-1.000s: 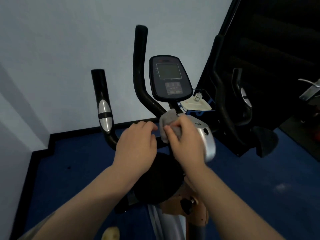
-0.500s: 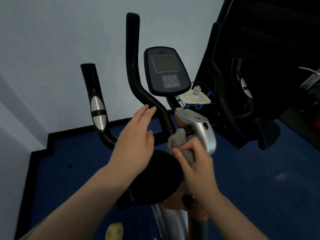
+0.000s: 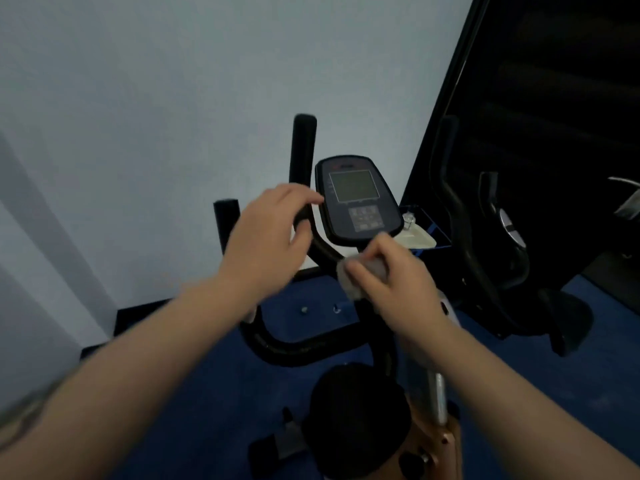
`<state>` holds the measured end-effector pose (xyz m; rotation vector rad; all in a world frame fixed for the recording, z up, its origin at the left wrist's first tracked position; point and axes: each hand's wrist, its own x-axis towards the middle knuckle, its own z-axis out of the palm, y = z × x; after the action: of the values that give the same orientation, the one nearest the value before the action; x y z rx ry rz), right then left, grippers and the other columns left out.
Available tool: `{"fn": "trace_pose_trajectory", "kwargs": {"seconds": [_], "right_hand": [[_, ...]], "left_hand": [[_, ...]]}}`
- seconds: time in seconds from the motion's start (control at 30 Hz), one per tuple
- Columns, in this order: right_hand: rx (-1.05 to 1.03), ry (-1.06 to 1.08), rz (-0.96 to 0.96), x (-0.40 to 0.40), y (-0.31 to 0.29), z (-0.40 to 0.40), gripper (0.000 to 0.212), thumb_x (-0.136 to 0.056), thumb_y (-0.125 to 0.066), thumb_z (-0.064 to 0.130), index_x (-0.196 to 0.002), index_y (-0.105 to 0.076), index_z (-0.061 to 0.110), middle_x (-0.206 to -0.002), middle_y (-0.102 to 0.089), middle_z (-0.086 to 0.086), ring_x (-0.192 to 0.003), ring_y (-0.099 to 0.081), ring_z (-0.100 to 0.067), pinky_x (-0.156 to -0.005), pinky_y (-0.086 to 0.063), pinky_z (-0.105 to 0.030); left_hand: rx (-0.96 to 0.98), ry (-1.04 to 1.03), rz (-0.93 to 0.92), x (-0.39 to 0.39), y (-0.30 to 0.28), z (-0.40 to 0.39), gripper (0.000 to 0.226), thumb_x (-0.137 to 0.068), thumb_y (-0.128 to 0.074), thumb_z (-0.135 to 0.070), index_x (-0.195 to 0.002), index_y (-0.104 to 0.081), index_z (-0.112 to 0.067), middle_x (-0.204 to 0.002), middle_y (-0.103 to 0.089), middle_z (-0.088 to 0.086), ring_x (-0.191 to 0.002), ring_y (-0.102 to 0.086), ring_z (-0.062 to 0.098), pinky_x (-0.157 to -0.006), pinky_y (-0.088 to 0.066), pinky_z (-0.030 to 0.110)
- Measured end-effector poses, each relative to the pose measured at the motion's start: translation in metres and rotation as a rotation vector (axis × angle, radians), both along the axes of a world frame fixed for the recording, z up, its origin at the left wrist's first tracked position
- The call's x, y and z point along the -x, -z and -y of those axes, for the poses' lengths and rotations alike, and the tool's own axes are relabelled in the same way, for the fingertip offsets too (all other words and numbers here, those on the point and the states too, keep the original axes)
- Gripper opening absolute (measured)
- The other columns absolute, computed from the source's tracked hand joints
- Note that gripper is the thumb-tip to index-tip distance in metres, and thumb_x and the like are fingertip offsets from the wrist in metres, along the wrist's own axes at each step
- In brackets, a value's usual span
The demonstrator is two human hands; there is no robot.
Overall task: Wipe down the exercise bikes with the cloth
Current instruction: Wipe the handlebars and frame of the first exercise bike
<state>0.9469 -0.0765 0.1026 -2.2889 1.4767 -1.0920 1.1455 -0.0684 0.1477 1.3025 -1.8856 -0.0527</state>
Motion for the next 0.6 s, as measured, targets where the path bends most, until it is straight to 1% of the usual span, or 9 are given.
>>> {"fn": "trace_pose_trajectory", "kwargs": {"seconds": [0.07, 0.1, 0.2, 0.27, 0.33, 0.4, 0.5, 0.57, 0.6], "right_hand": [[-0.017, -0.018, 0.060, -0.031, -0.010, 0.023, 0.022, -0.087, -0.060, 0.043, -0.081, -0.045, 0.028, -0.083, -0.056, 0.005, -0.077, -0.053, -0.011, -0.061, -0.042, -0.032], [-0.043, -0.036, 0.066, -0.038, -0.008, 0.027, 0.022, -0.088, -0.060, 0.039, -0.081, -0.043, 0.027, -0.084, -0.055, 0.004, -0.077, -0.053, -0.011, -0.062, -0.041, -0.029], [-0.053, -0.152, -0.028, -0.020, 0.006, 0.016, 0.026, -0.087, -0.061, 0.035, -0.078, -0.038, 0.037, -0.080, -0.050, 0.017, -0.078, -0.050, 0.001, -0.061, -0.032, -0.013], [-0.062, -0.226, -0.161, -0.003, 0.000, 0.016, 0.021, -0.085, -0.057, 0.044, -0.079, -0.037, 0.039, -0.081, -0.048, 0.018, -0.078, -0.049, 0.000, -0.064, -0.034, -0.017], [0.057, -0.200, -0.245, -0.015, -0.018, 0.040, 0.020, -0.085, -0.052, 0.050, -0.081, -0.037, 0.036, -0.079, -0.045, 0.016, -0.074, -0.046, -0.003, -0.061, -0.038, -0.028], [0.112, -0.144, -0.142, -0.052, -0.036, 0.063, 0.021, -0.087, -0.056, 0.045, -0.083, -0.041, 0.031, -0.078, -0.044, 0.016, -0.077, -0.046, -0.008, -0.062, -0.040, -0.030], [0.022, -0.155, 0.053, -0.086, -0.029, 0.070, 0.021, -0.088, -0.063, 0.027, -0.082, -0.043, 0.026, -0.081, -0.051, 0.020, -0.083, -0.051, -0.006, -0.066, -0.041, -0.026], [-0.062, -0.191, 0.076, -0.070, -0.015, 0.060, 0.023, -0.089, -0.061, 0.027, -0.079, -0.040, 0.030, -0.078, -0.054, 0.016, -0.077, -0.053, -0.002, -0.064, -0.040, -0.026], [-0.067, -0.215, 0.014, -0.057, -0.012, 0.053, 0.024, -0.089, -0.060, 0.032, -0.078, -0.039, 0.033, -0.075, -0.053, 0.015, -0.073, -0.052, -0.002, -0.062, -0.040, -0.026]], "left_hand": [[0.050, 0.017, 0.096, -0.024, -0.015, 0.024, 0.027, -0.087, -0.054, -0.006, -0.111, -0.064, -0.012, -0.116, -0.064, 0.003, -0.109, -0.056, 0.022, -0.097, -0.041, 0.035], [0.041, 0.020, 0.135, -0.035, -0.019, 0.035, 0.023, -0.089, -0.054, -0.008, -0.108, -0.065, -0.012, -0.112, -0.065, 0.003, -0.106, -0.057, 0.022, -0.095, -0.042, 0.038], [-0.112, 0.065, 0.225, -0.063, -0.018, 0.060, 0.015, -0.093, -0.054, -0.020, -0.102, -0.065, -0.018, -0.100, -0.063, -0.002, -0.096, -0.058, 0.016, -0.087, -0.047, 0.039], [-0.209, 0.115, 0.249, -0.072, -0.011, 0.068, 0.016, -0.093, -0.053, -0.032, -0.096, -0.065, -0.022, -0.093, -0.061, -0.008, -0.088, -0.057, 0.011, -0.079, -0.049, 0.036], [-0.235, 0.158, 0.224, -0.074, -0.007, 0.073, 0.022, -0.092, -0.049, -0.043, -0.089, -0.063, -0.026, -0.086, -0.057, -0.011, -0.081, -0.054, 0.009, -0.071, -0.045, 0.029], [-0.203, 0.171, 0.266, -0.075, -0.005, 0.075, 0.033, -0.090, -0.040, -0.054, -0.082, -0.058, -0.028, -0.078, -0.052, -0.011, -0.076, -0.050, 0.007, -0.067, -0.040, 0.027], [-0.158, 0.168, 0.340, -0.080, -0.002, 0.073, 0.049, -0.086, -0.023, -0.059, -0.075, -0.055, -0.023, -0.072, -0.051, -0.008, -0.073, -0.049, 0.009, -0.066, -0.044, 0.033], [-0.135, 0.171, 0.351, -0.081, 0.000, 0.073, 0.051, -0.087, -0.021, -0.057, -0.073, -0.055, -0.021, -0.070, -0.051, -0.007, -0.071, -0.050, 0.011, -0.065, -0.045, 0.036], [-0.122, 0.171, 0.341, -0.081, 0.001, 0.073, 0.051, -0.087, -0.022, -0.057, -0.072, -0.054, -0.020, -0.070, -0.051, -0.006, -0.070, -0.049, 0.011, -0.064, -0.045, 0.036]]}}
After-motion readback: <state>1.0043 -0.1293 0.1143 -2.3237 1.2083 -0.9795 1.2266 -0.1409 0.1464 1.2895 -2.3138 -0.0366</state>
